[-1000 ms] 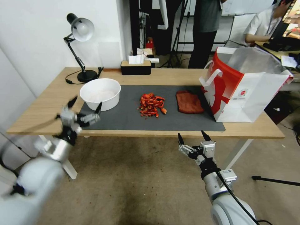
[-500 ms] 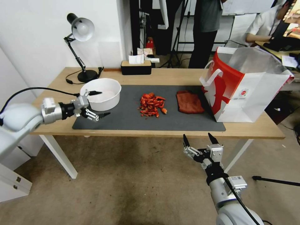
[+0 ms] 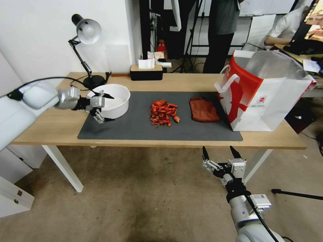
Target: Sweep shrimp from table into container with towel, then put container into takeout bag.
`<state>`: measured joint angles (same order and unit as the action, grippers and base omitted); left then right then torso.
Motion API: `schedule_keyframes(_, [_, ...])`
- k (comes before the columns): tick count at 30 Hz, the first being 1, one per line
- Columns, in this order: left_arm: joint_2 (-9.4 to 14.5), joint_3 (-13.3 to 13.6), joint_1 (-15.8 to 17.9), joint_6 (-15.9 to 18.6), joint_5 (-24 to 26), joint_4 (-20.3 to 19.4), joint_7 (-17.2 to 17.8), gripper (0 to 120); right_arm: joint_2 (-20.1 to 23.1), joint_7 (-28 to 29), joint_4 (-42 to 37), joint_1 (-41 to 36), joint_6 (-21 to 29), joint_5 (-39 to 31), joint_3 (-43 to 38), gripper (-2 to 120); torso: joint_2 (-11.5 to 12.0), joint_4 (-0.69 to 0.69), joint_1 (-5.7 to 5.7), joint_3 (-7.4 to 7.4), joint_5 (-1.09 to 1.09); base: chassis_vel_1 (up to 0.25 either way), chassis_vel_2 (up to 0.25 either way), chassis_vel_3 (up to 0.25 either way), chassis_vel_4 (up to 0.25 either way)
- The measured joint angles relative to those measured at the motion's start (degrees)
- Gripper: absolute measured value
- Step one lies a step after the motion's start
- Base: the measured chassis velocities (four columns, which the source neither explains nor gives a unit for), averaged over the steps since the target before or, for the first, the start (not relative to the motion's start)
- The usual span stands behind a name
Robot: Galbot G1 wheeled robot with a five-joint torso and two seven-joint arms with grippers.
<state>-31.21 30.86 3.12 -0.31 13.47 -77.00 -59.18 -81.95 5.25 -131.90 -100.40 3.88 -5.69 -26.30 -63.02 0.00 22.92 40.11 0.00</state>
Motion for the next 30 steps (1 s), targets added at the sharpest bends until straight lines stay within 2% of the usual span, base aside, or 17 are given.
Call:
schedule_keyframes(4, [-0.92, 1.99, 2.46, -0.29, -2.51, 2.03, -2.15, 100, -0.27, 0.04, 0.19, -0.08, -0.31, 0.05, 0.01, 100, 0.0, 0.01, 0.0, 0.0, 0.0, 0.0, 0.0, 0.0, 0.0])
schedule_keyframes(6, [-3.0, 3.87, 5.11, -1.47, -6.45, 5.18, -5.58, 100, -0.59, 0.06, 0.49, -0.03, -0.57, 0.07, 0.07, 100, 0.0, 0.0, 0.0, 0.0, 0.0, 0.0, 0.0, 0.0, 0.0])
schedule_keyframes(8, [-3.68, 4.19, 5.71, -1.93, -7.54, 6.29, -6.59, 100, -0.64, 0.1, 0.59, 0.0, -0.65, 0.07, 0.07, 100, 0.0, -0.01, 0.0, 0.0, 0.0, 0.0, 0.0, 0.0, 0.0])
schedule_keyframes(10, [-6.06, 4.59, 7.05, -3.36, -11.05, 9.56, -10.01, 100, -0.66, 0.39, 1.14, 0.03, -1.16, 0.08, 0.09, 100, 0.0, -0.01, 0.0, 0.0, 0.0, 0.0, 0.0, 0.0, 0.0])
schedule_keyframes(15, [-7.75, 5.3, 7.78, -4.04, -12.05, 11.31, -11.19, 100, -0.61, 0.41, 1.64, -0.06, -1.64, 0.08, -0.11, 100, 0.0, 0.0, 0.0, 0.0, 0.0, 0.0, 0.0, 0.0, 0.0])
schedule_keyframes(18, [-9.69, 6.19, 8.36, -4.98, -13.54, 13.06, -13.56, 100, -0.62, 0.42, 2.19, 0.16, -2.13, -0.01, -0.43, 100, -0.01, 0.0, -0.01, 0.0, 0.01, 0.0, 0.0, 0.0, 0.0])
schedule_keyframes(21, [-10.28, 6.39, 8.52, -5.33, -14.2, 13.74, -14.07, 100, -0.63, 0.42, 2.23, 0.28, -2.15, -0.05, -0.48, 100, -0.01, 0.0, -0.01, 0.0, 0.0, 0.0, 0.0, 0.0, 0.0])
schedule_keyframes(24, [-13.17, 6.84, 9.5, -6.72, -15.74, 17.25, -15.54, 86, -0.72, 0.56, 2.24, 0.62, -2.46, -0.15, -0.56, 100, -0.01, 0.0, -0.01, 0.0, 0.0, 0.0, 0.0, 0.0, 0.0])
schedule_keyframes(25, [-13.17, 6.84, 9.5, -6.72, -15.74, 17.25, -15.54, 86, -0.72, 0.56, 2.24, 0.62, -2.46, -0.15, -0.56, 100, -0.01, 0.0, -0.01, 0.0, 0.0, 0.0, 0.0, 0.0, 0.0])
schedule_keyframes(27, [-15.34, 6.62, 10.19, -7.91, -15.77, 19.93, -17.36, 74, -0.77, 0.6, 2.29, 0.76, -2.78, -0.24, -0.77, 100, -0.01, -0.02, -0.01, 0.0, 0.01, 0.0, 0.0, 0.0, 0.0])
schedule_keyframes(28, [-15.34, 6.62, 10.19, -7.91, -15.77, 19.93, -17.36, 74, -0.77, 0.6, 2.29, 0.76, -2.78, -0.24, -0.77, 100, -0.01, -0.02, -0.01, 0.0, 0.01, 0.0, 0.0, 0.0, 0.0])
schedule_keyframes(30, [-16.11, 6.58, 10.46, -8.36, -15.77, 21.39, -18.14, 66, -0.79, 0.62, 2.29, 0.79, -2.84, -0.41, -1.12, 100, -0.01, -0.03, 0.0, 0.0, 0.01, 0.0, 0.0, 0.0, 0.0])
